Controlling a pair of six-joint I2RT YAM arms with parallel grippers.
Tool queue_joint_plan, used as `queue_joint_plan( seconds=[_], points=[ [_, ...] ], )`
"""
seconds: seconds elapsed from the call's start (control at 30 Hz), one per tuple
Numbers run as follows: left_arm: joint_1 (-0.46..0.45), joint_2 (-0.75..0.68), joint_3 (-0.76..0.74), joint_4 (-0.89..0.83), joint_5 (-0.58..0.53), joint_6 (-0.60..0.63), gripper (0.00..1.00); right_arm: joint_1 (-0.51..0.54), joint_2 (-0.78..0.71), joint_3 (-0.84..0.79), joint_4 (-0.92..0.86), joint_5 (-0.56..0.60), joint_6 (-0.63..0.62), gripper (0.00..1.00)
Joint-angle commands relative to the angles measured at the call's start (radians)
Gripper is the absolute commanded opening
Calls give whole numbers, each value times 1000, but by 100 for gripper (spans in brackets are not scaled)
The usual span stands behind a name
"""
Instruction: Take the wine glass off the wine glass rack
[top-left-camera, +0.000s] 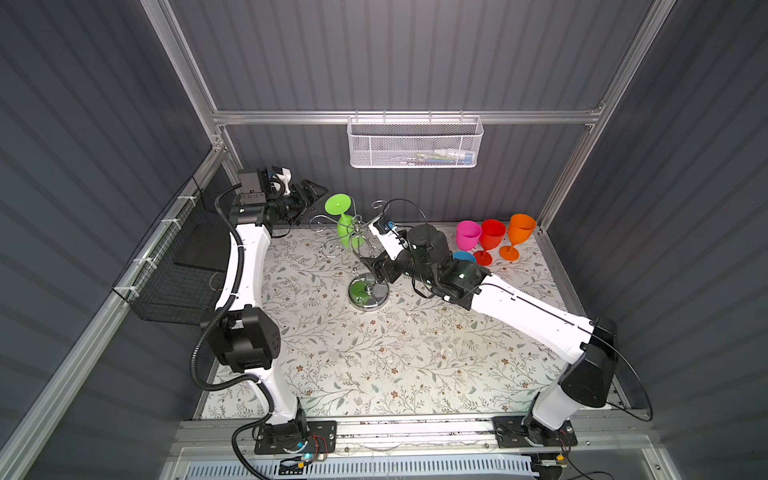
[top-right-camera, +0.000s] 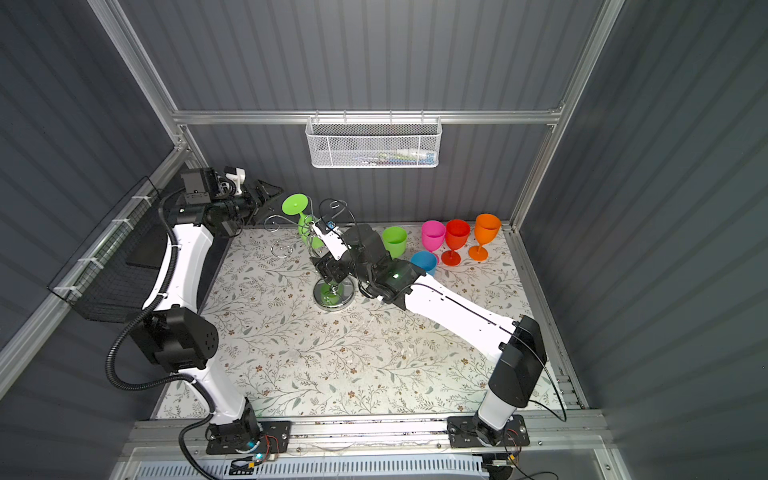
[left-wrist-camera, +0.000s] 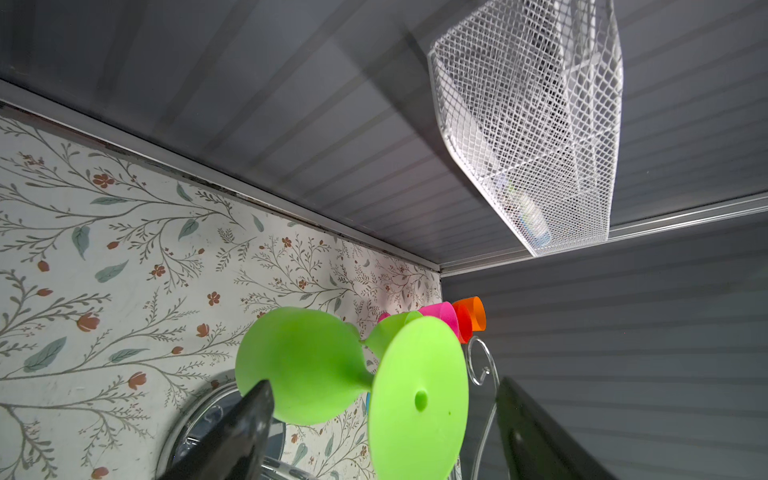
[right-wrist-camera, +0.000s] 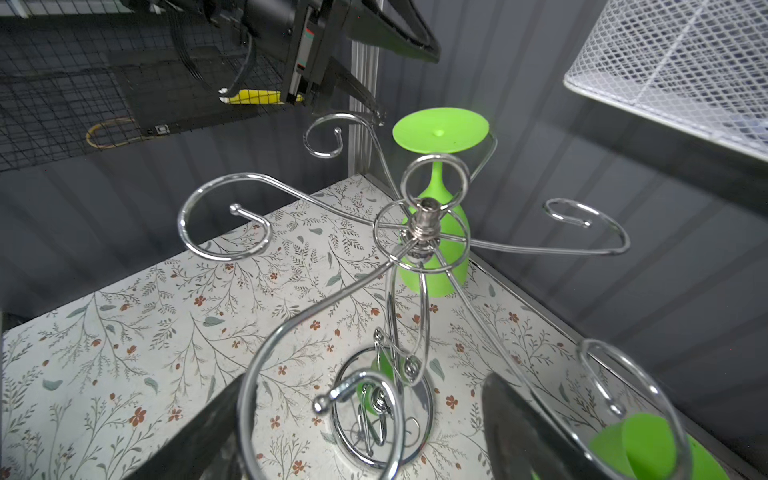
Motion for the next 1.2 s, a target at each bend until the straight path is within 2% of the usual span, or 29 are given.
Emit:
queue_joint_plan(
  seconds=[0.0, 0.4, 0.63, 1.17],
  points=[
    [-24, -26, -6, -10, 2, 26, 84, -15, -11, 6, -2, 40, -14, 84],
    [-46, -57, -72, 47, 2, -23, 81, -84, -49, -49, 37, 30, -20, 76],
    [-52, -72, -104, 84, 2, -65, 64, -97, -70, -83, 60, 30, -26, 73],
    [-55, -186, -228, 152, 8, -104, 51, -130, -87, -95, 63, 20, -1, 70]
  ],
)
